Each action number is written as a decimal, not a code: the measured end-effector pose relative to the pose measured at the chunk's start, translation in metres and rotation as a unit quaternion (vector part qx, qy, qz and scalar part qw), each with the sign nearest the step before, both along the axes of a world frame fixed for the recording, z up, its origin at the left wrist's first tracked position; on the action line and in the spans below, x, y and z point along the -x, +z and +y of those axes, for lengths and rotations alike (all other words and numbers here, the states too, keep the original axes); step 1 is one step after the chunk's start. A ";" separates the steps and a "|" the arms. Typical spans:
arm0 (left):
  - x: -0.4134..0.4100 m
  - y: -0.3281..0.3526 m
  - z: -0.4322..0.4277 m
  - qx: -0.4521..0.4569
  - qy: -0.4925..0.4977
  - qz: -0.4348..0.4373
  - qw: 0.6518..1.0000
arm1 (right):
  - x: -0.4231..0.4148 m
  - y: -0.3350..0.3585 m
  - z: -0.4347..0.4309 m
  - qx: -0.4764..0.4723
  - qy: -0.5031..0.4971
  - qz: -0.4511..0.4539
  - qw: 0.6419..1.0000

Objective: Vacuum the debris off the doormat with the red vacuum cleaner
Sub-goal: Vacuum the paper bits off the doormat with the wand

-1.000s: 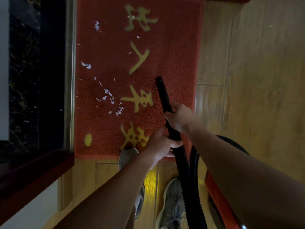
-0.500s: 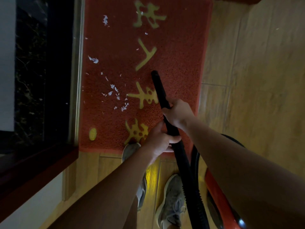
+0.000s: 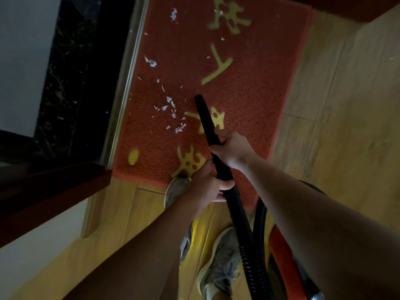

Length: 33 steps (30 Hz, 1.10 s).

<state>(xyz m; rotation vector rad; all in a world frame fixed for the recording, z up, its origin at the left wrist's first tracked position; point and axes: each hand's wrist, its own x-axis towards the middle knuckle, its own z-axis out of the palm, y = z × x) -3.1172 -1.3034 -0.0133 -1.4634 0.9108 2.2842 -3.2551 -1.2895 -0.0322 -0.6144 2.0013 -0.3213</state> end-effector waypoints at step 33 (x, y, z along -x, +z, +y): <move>-0.062 -0.010 0.067 -0.020 0.109 0.004 0.994 | -0.070 -0.014 0.040 -0.024 0.072 -0.026 0.997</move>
